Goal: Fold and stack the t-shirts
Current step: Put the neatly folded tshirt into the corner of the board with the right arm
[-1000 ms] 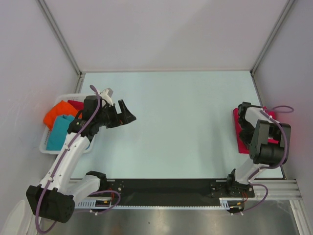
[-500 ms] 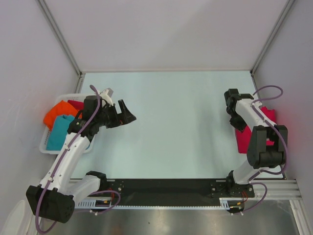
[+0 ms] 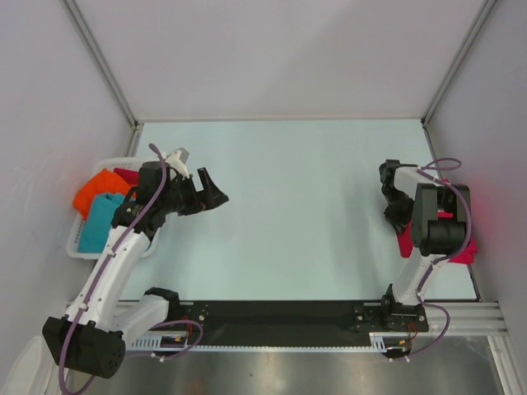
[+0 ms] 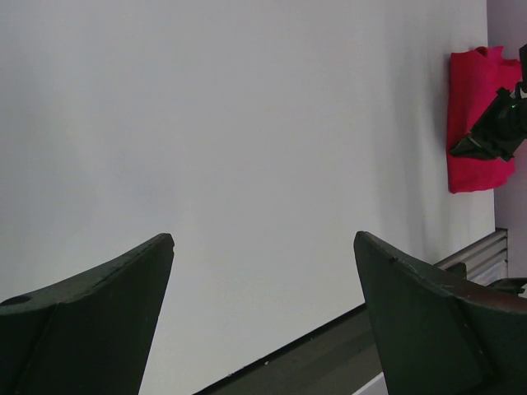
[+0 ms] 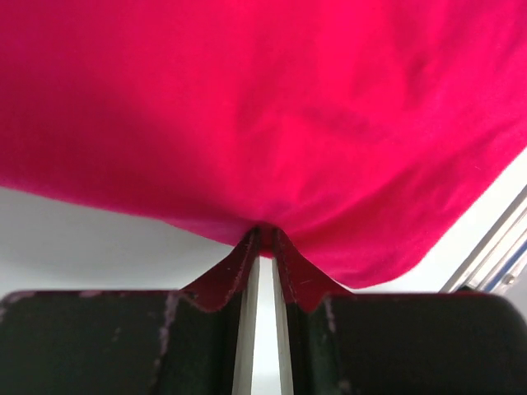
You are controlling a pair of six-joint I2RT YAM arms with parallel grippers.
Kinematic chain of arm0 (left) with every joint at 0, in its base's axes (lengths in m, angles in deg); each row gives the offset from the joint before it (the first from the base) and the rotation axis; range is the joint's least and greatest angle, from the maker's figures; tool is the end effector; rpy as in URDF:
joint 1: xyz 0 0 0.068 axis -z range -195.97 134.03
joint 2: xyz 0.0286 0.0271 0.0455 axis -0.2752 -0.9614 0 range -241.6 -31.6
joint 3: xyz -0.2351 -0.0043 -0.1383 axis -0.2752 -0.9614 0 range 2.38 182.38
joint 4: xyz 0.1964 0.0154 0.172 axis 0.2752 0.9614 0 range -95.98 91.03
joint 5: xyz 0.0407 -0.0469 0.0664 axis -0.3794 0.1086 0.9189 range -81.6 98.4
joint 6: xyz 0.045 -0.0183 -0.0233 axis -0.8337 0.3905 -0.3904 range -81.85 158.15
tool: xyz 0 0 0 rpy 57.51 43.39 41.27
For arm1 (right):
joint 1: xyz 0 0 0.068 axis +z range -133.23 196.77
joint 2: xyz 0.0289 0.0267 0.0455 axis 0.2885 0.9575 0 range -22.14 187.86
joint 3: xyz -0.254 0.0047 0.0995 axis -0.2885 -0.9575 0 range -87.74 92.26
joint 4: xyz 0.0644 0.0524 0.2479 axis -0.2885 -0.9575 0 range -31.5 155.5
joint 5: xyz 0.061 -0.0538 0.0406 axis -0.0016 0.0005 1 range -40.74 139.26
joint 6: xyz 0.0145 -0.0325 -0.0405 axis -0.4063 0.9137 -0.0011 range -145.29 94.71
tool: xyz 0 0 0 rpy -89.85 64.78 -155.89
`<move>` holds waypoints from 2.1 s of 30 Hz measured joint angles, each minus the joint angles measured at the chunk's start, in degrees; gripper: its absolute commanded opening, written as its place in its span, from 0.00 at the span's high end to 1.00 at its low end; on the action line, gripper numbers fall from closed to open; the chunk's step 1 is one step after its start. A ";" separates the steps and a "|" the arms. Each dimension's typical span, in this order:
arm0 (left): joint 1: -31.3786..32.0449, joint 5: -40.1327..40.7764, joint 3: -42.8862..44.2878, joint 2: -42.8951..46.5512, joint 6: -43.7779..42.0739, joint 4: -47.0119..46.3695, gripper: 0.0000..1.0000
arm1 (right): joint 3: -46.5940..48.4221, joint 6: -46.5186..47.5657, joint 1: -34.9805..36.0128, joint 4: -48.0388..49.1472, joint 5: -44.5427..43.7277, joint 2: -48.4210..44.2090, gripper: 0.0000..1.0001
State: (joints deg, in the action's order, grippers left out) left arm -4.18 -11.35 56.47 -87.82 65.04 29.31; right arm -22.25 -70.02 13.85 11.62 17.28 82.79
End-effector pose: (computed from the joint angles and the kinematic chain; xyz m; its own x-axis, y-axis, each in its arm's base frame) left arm 0.1990 -0.0538 0.3185 -0.7363 -0.2811 -0.6155 0.1369 0.8289 -0.5423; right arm 0.3079 -0.0346 0.1554 -0.6995 0.6334 -0.3309 0.7105 0.5672 -0.4164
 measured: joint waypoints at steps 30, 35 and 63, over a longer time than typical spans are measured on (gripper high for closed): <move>-1.70 -0.22 0.00 -1.53 -0.09 -0.02 0.04 | -1.68 0.39 -5.16 1.49 -0.39 -0.02 0.83; -1.70 -0.44 0.00 -1.53 -0.09 -0.07 0.04 | -0.76 -0.46 -1.27 -0.92 -4.20 0.31 0.83; -8.46 29.77 27.28 -21.46 -8.85 15.91 0.00 | 36.13 12.61 35.06 8.94 27.63 4.13 0.62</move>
State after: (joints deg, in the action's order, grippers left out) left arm -12.64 18.42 83.74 -109.29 56.19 45.23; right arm 13.88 -57.41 48.91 20.56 44.90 86.92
